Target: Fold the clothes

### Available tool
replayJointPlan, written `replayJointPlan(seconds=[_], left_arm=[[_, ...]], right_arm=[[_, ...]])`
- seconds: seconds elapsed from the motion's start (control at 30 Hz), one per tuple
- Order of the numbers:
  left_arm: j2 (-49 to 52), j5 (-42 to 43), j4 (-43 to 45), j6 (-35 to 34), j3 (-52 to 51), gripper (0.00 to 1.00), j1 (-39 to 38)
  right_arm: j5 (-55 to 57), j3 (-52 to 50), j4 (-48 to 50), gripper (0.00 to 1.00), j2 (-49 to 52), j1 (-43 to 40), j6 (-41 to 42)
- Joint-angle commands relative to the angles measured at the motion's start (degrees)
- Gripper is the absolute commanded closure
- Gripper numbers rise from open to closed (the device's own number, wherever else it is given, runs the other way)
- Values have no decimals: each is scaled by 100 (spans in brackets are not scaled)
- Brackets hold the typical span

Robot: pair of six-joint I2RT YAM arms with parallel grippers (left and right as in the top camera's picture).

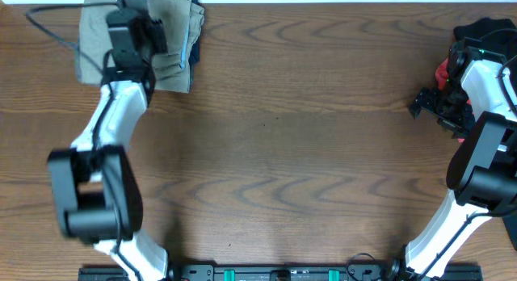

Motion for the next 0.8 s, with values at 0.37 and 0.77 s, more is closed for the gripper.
replayJointPlan(seconds=[0.37,0.77], left_arm=[[-2365,804,-3683,-1320,48,2,7],[-4264,1836,-6745,-1318,48,2,7]], right_arm=[[57,83,2,1,4,-15,-9],[57,83,2,1,4,-20,-9]])
